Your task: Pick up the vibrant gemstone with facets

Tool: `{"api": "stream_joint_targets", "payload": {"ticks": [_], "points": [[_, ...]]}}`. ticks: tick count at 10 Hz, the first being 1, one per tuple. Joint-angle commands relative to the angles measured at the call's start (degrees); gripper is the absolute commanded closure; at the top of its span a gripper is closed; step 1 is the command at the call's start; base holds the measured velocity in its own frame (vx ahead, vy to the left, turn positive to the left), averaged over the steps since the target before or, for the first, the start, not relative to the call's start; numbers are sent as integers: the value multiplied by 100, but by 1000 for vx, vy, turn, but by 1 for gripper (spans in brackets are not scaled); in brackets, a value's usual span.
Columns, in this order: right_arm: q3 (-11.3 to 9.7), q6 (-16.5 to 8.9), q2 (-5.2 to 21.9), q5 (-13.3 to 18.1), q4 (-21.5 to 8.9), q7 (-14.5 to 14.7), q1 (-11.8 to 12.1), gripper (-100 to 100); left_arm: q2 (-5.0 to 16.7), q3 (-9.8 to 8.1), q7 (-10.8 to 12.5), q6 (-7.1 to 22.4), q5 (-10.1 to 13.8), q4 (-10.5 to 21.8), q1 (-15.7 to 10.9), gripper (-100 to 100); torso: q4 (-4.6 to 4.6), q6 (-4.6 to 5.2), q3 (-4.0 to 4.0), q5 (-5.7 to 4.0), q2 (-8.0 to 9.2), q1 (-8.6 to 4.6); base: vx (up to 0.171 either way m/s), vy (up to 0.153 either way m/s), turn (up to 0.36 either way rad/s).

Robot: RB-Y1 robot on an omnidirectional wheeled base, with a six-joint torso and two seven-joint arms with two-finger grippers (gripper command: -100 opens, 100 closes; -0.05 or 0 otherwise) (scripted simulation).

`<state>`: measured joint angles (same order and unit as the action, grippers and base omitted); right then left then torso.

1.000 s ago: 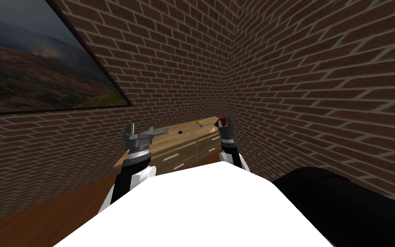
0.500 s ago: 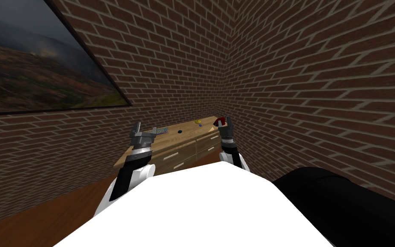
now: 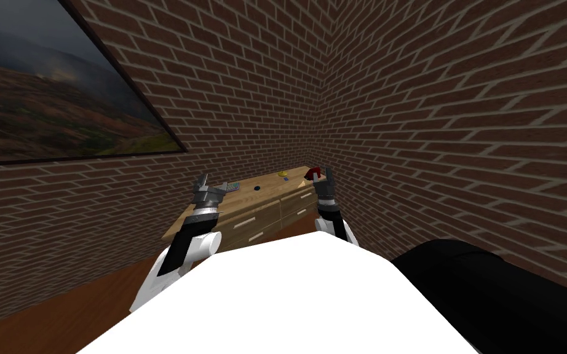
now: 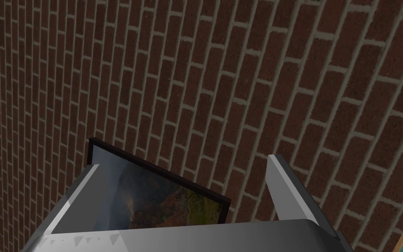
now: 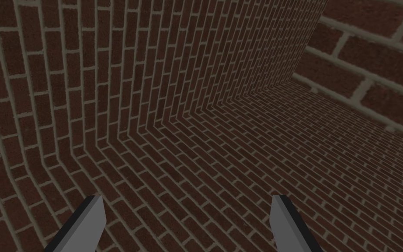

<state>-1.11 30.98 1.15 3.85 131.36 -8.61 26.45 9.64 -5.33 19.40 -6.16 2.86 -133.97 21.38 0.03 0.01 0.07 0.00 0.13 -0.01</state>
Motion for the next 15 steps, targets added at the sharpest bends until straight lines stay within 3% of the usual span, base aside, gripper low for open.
{"api": "stream_joint_targets", "payload": {"ticks": [1, 4, 6, 9, 11, 15], "points": [[0, 0, 0, 0, 0, 0, 0, 0, 23, -8, 67, 249, -13, 57, -70, -100, 0, 0, 0, 0, 0, 0, -32, -6, -26], [0, 0, 0, 0, 0, 0, 0, 0, 166, -117, 323, 753, -18, 158, -324, -100, 0, -2, -1, 0, -2, 0, -34, -8, -55], [0, 0, 0, 0, 0, 0, 1, 0, 166, -117, 323, 966, -18, 158, -324, -100, 0, -2, -1, 0, -3, -1, -18, -5, -12], [0, 0, 0, 0, 0, 0, 1, 0, 300, -246, 572, 1498, -14, 288, -585, -100, -1, -2, -4, 0, -7, -1, -23, -12, -69], [0, 0, 0, 0, 0, 0, 1, 0, 300, -246, 572, 1722, -14, 288, -585, -100, -1, -2, -2, -1, -4, -3, -18, -10, -16], [0, 0, 0, 0, 0, 0, 0, 0, 427, -396, 802, 2409, -2, 449, -845, -100, -1, -1, -3, -1, -6, -6, -20, -18, -68]]}}
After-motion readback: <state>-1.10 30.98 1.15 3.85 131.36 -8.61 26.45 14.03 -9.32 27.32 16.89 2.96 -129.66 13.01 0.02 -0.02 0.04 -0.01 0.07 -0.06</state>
